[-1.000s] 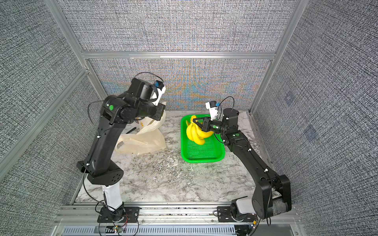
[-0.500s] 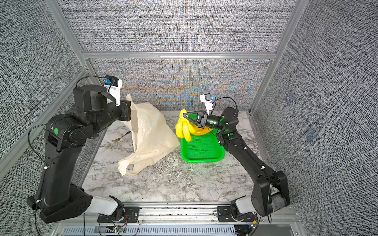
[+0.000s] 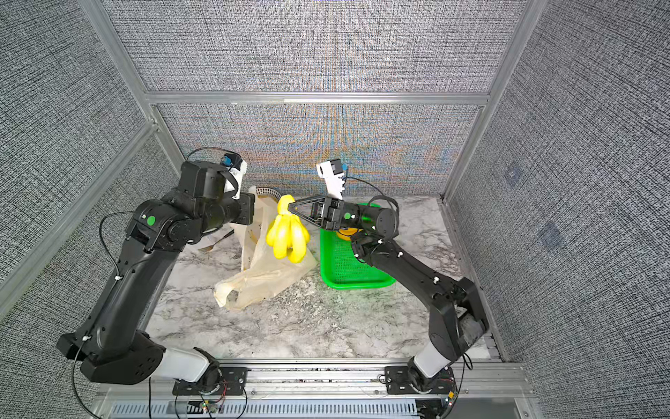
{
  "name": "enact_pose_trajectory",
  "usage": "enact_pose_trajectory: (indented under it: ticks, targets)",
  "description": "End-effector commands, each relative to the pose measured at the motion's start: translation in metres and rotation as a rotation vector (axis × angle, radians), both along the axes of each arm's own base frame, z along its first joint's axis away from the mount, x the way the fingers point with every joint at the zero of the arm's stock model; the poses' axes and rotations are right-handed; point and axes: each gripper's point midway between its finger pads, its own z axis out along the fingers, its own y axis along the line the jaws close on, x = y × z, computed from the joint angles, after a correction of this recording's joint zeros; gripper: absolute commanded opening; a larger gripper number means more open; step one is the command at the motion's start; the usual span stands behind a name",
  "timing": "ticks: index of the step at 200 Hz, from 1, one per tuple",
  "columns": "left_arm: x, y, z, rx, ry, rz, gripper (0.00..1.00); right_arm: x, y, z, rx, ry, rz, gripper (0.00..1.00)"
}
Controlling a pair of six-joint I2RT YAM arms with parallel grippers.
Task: Place the banana into a plastic bag & tie a knot
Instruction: Place the banana into the plastic bag.
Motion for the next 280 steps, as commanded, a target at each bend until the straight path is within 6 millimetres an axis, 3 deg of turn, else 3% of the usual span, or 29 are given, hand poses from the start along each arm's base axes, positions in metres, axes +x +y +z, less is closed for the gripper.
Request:
enact_pose_trajectory:
  ticks: [1,56,124,192,221,280]
  targets:
    - [-0.005,-0.014,0.012,-0.087,-0.017,-0.061,0.00,-0.027,-0.008,0.023,0.176,-0.035,0.111,0.00]
    - [-0.019,-0.003,0.026,-0.101,-0.037,-0.064,0.00,-0.029,0.037,0.006,0.205,-0.034,0.148,0.00]
    - [-0.039,0.015,0.049,-0.123,-0.094,-0.048,0.00,-0.033,0.070,-0.018,0.204,0.038,0.231,0.00]
    - [-0.061,0.030,0.061,-0.136,-0.137,-0.047,0.00,-0.008,0.048,-0.043,0.154,0.098,0.153,0.00]
    - [-0.059,0.029,0.057,-0.124,-0.128,-0.051,0.00,-0.004,0.032,-0.041,0.173,0.102,0.140,0.00]
    - [-0.054,0.021,0.040,-0.100,-0.092,-0.078,0.00,-0.006,0.026,-0.034,0.176,0.100,0.181,0.00]
